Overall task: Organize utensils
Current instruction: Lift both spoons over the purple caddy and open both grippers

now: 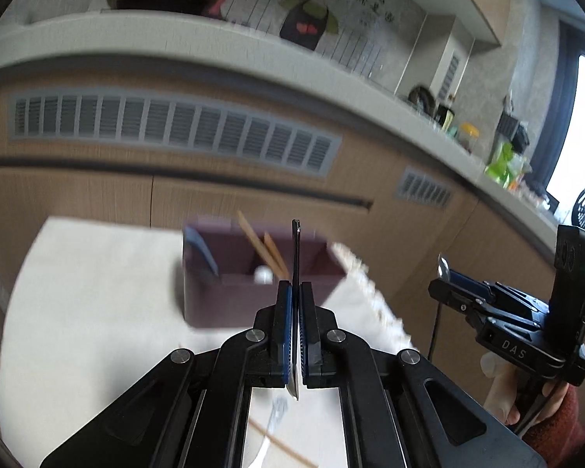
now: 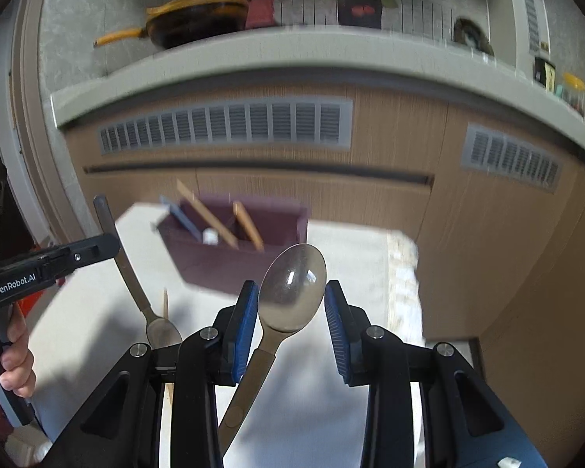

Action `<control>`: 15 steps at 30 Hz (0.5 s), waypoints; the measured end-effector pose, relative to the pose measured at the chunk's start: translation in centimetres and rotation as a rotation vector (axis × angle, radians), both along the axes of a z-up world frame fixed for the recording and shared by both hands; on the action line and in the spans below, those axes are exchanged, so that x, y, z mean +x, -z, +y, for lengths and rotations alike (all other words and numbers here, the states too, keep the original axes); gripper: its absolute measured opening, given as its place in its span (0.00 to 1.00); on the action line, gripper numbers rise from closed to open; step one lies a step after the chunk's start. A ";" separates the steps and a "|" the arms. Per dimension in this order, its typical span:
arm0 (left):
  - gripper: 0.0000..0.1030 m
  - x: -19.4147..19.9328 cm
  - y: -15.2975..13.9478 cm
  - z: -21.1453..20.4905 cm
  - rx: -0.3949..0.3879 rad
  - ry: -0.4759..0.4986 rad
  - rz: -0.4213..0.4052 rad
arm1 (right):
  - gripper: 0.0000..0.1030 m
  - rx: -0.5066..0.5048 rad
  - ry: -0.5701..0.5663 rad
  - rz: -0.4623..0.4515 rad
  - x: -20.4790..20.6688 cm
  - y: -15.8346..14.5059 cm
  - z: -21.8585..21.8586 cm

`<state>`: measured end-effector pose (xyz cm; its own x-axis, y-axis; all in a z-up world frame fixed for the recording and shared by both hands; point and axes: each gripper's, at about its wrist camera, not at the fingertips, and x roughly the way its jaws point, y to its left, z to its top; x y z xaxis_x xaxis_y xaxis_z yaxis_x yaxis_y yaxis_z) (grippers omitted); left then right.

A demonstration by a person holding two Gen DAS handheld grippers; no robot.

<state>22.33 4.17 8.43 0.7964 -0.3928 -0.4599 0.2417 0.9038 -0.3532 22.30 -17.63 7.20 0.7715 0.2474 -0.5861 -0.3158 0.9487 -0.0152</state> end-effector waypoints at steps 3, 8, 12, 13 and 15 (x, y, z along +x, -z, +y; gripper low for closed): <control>0.03 1.1 -4.1 1.0 -0.003 -0.007 -0.090 | 0.31 0.008 -0.017 -0.076 1.1 -3.6 0.6; 0.03 3.8 -9.0 2.1 0.039 -0.049 -0.234 | 0.31 0.001 0.011 -0.335 2.7 -10.4 2.1; 0.03 7.0 -7.9 2.9 0.011 -0.062 -0.215 | 0.31 -0.013 0.004 -0.386 5.5 -10.3 3.9; 0.03 7.7 -7.3 3.0 0.015 -0.073 -0.204 | 0.31 -0.031 0.007 -0.388 6.5 -9.6 4.5; 0.03 8.9 -5.9 3.2 0.015 -0.078 -0.177 | 0.31 -0.069 0.020 -0.383 8.1 -8.1 5.5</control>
